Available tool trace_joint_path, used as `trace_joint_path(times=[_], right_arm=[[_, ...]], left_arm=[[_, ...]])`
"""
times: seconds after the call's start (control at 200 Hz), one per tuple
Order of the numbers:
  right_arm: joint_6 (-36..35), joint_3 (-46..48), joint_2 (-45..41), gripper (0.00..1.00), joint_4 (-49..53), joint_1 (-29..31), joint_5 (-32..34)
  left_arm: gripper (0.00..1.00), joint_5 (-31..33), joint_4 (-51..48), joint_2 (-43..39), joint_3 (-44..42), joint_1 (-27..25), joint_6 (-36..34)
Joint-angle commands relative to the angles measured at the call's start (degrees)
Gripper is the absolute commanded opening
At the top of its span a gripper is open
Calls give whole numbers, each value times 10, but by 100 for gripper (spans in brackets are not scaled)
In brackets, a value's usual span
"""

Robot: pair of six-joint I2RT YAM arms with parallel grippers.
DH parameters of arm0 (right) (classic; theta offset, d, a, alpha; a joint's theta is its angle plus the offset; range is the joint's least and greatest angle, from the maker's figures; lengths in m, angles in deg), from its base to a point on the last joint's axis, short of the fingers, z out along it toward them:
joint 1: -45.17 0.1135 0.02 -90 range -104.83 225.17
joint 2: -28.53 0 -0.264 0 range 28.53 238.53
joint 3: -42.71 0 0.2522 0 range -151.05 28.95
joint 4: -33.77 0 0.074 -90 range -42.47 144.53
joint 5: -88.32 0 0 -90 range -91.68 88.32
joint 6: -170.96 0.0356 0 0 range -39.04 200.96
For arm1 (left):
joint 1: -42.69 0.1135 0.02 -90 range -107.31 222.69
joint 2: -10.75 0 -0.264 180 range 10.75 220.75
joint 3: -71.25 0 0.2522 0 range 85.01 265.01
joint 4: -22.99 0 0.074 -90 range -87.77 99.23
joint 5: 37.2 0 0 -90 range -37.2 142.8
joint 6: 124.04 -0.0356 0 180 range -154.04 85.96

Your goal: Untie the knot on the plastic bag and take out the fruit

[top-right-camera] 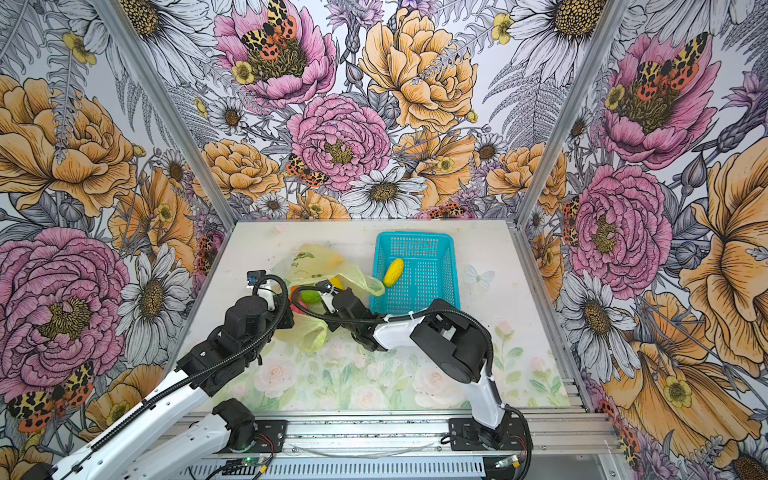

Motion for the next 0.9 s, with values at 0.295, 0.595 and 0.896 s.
trace_joint_path(times=[0.295, 0.595, 0.896], right_arm=[[13, -28, 37, 48, -77, 6, 52], [111, -247, 186, 83, 70, 1, 144], [136, -410, 307, 70, 208, -7, 148]], left_arm=[[0, 4, 7, -2, 14, 1, -5], [0, -7, 14, 0, 11, 0, -10], [0, -15, 14, -3, 12, -1, -11]])
